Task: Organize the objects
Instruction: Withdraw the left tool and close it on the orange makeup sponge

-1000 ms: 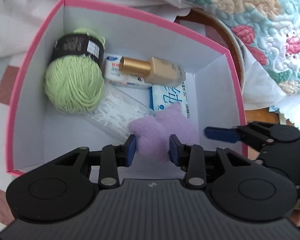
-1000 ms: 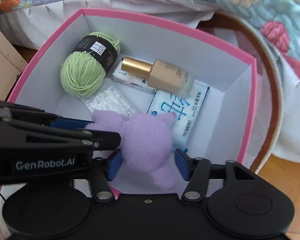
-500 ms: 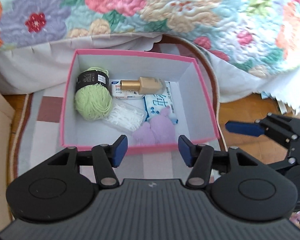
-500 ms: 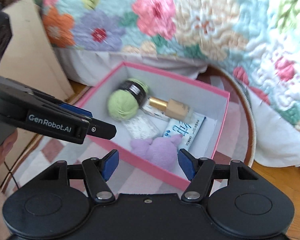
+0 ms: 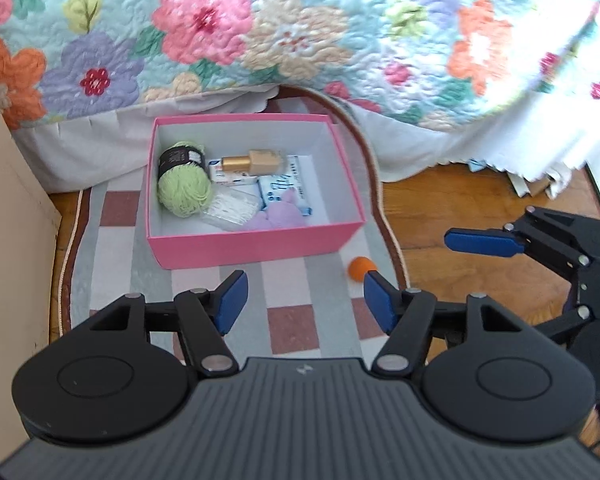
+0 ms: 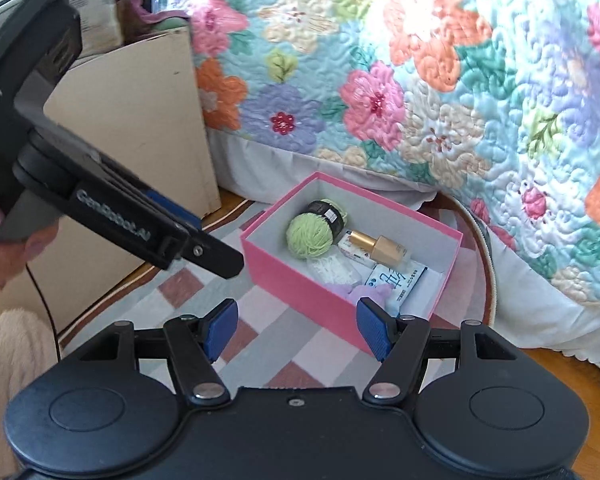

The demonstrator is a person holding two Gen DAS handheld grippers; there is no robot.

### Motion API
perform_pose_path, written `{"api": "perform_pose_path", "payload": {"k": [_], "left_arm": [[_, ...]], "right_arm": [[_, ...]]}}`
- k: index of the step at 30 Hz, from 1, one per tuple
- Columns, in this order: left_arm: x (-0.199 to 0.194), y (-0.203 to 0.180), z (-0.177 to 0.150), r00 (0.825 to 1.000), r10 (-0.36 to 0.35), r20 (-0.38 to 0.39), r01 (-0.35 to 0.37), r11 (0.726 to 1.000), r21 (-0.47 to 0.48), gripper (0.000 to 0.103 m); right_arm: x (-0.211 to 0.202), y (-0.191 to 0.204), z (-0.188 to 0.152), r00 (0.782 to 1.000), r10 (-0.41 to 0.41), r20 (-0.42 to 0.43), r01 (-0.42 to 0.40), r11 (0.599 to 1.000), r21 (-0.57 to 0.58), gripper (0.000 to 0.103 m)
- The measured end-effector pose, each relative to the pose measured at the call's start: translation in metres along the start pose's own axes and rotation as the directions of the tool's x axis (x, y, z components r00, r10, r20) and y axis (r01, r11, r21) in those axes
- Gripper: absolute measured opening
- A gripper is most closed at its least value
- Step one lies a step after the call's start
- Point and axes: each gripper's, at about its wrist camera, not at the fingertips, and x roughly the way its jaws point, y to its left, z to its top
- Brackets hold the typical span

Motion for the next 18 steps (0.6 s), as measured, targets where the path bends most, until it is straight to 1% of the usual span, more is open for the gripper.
{"api": "perform_pose_path", "payload": {"k": [5, 8, 13, 18], "left_arm": [[-0.007, -0.018, -0.022, 1.000, 0.019, 0.013, -0.020, 0.998, 0.065, 0.063], [-0.001, -0.022, -0.035, 1.000, -0.002, -0.003, 0.003, 0.998, 0.067, 0.063], [0.022, -0.030, -0.050, 0.999, -0.047, -0.016, 0.049, 0.996, 0.076, 0.064], [0.059, -0.034, -0.059, 0.996, -0.086, -0.002, 0.086, 0.992, 0.092, 0.068]], "right_arm": [[-0.018, 0.013, -0.021, 1.000, -0.007, -0.019, 0.007, 1.000, -0.022, 0.072], [-0.021, 0.017, -0.036, 0.999, -0.003, -0.032, 0.002, 1.000, -0.029, 0.072], [-0.014, 0.016, -0.061, 0.999, 0.008, -0.053, -0.008, 1.000, -0.007, 0.074], [0.011, 0.000, -0.087, 0.998, 0.003, -0.058, -0.001, 0.999, 0.048, 0.078]]}}
